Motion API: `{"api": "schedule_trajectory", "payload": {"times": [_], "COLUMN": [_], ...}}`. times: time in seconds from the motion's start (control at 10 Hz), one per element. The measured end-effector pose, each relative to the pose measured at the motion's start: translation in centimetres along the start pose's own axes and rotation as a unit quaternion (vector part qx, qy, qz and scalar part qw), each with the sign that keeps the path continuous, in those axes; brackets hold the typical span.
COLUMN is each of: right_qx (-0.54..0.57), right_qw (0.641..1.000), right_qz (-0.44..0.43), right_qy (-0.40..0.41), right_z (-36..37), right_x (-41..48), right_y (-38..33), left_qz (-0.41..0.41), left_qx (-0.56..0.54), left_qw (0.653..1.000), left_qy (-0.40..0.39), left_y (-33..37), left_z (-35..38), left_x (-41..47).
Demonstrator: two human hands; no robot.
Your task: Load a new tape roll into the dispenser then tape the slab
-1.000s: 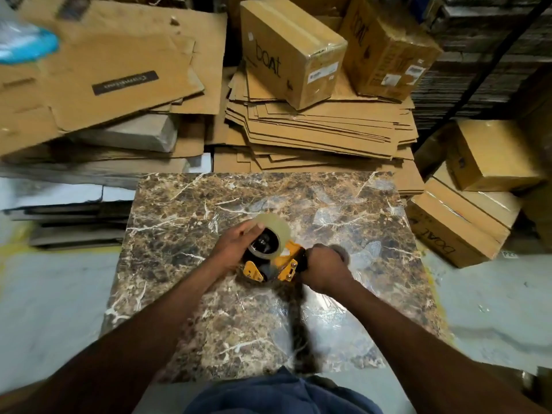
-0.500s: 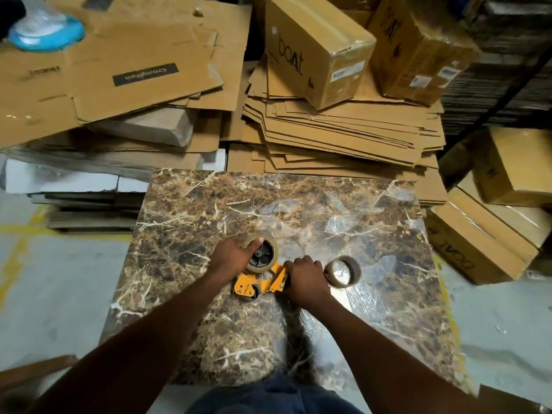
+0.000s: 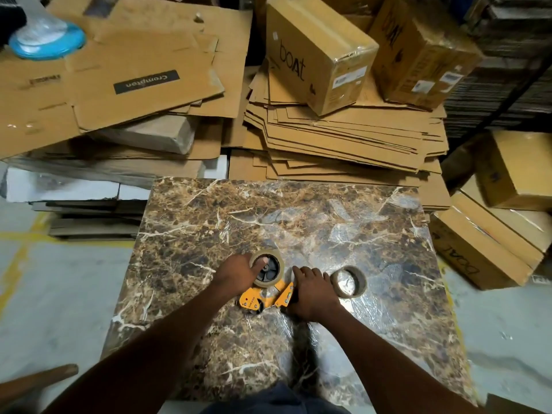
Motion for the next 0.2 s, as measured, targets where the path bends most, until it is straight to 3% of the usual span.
{"api": "schedule_trajectory", "payload": {"times": [0.2], "right_qx": [-0.006], "right_qw": [0.999], "right_qz": [-0.029], "right_qy": [0.017], "right_z": [-3.6], "right_x": [1.0], "right_y": [0.9], "left_qz": [0.044], "left_qx": [0.042], "left_qw": [0.998], "left_qy": [0.018], "left_y": [1.0], "left_z": [-1.2], "left_x": [0.2]}}
Point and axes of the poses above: each hand's wrist, its own x-axis towards the middle knuckle, its own z-axis out of the palm, y = z × x, the point moved 10 cm from there along x, towards the middle knuckle, and after that the axes turned 7 degrees about y, right-handed, at the moved point
